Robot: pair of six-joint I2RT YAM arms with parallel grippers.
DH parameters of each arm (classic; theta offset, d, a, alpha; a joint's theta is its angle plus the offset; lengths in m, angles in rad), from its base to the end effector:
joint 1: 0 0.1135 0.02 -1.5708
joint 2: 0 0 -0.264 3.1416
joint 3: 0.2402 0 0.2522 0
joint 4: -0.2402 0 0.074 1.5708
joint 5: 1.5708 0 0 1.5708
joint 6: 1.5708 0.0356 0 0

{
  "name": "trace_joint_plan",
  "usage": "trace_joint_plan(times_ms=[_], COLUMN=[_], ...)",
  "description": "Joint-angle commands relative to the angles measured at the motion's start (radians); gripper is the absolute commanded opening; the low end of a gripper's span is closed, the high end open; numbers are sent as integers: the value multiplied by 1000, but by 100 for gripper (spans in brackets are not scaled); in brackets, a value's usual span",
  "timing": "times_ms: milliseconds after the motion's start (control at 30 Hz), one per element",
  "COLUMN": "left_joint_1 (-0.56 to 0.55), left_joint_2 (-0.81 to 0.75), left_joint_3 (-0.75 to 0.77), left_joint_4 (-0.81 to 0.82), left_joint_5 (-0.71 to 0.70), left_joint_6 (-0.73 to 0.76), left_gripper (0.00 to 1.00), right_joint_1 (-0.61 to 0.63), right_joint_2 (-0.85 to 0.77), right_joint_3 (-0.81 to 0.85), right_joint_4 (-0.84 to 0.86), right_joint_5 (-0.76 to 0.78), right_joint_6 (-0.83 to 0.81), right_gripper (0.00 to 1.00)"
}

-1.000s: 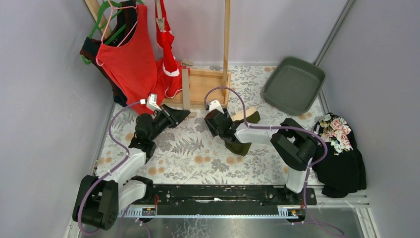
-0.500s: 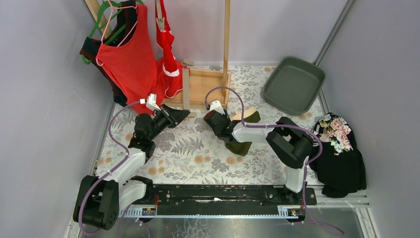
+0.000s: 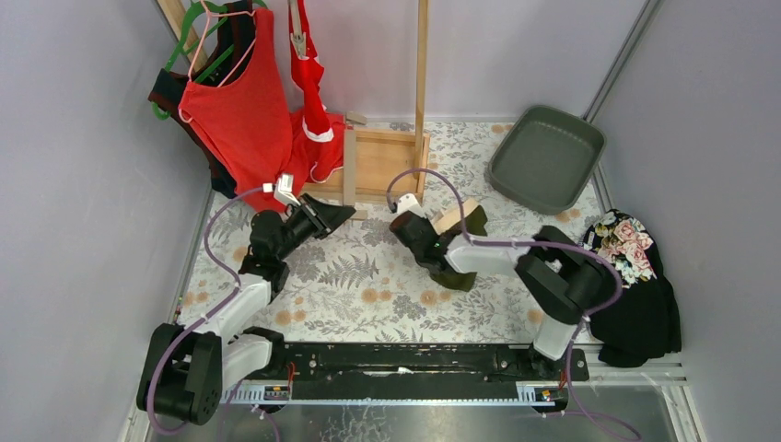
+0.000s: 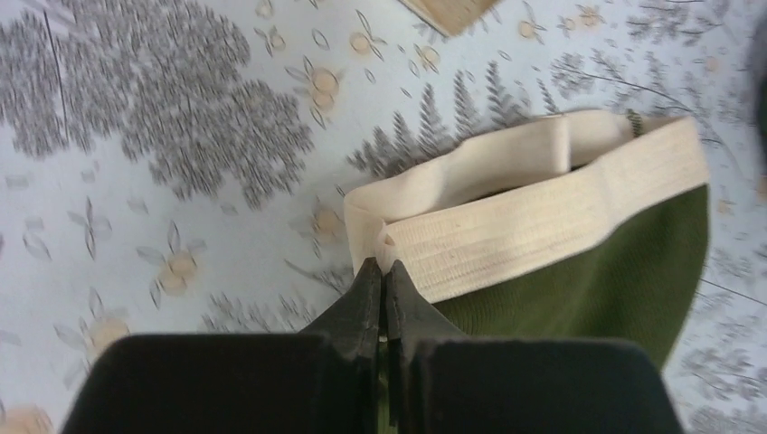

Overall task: Clip the underwear to the hanger
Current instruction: Clamp the underwear onto the hanger.

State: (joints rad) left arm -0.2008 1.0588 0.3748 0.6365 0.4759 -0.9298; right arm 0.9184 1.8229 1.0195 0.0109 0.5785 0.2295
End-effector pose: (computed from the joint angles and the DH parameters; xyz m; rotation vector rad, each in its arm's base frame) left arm 0.2162 -0.0607 0.2303 -0.2414 1.7485 -1.2307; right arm 0.2413 0.2838 0.1606 -0.4888 2.1555 -0.0598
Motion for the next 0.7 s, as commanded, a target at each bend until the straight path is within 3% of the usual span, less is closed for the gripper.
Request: trace_joint_plan(times_ms=[0, 167, 300, 433, 667], left_joint_1=[8, 6, -2, -39, -145], left_joint_2=[27, 75, 90, 83, 141], left_joint_3=[14, 4, -18, 0, 76], left_joint_4=[75, 135, 219, 192, 103], left_joint_5=[101, 205, 235, 207, 134], left_joint_6=[-17, -92, -166, -184, -194], left_gripper=[0, 0, 0, 0, 0], right_joint_1=[10, 7, 7, 8, 8], right_joint_2=[-206, -381, -561, -703, -665], right_joint_3=[-116, -231, -397, -580, -514], right_joint_4=[79, 112, 300, 516, 410], right_joint_5=[-23, -68, -239, -347, -409], right_joint_6=[-186, -307, -473, -609, -700], right_gripper=[0, 0, 0, 0, 0])
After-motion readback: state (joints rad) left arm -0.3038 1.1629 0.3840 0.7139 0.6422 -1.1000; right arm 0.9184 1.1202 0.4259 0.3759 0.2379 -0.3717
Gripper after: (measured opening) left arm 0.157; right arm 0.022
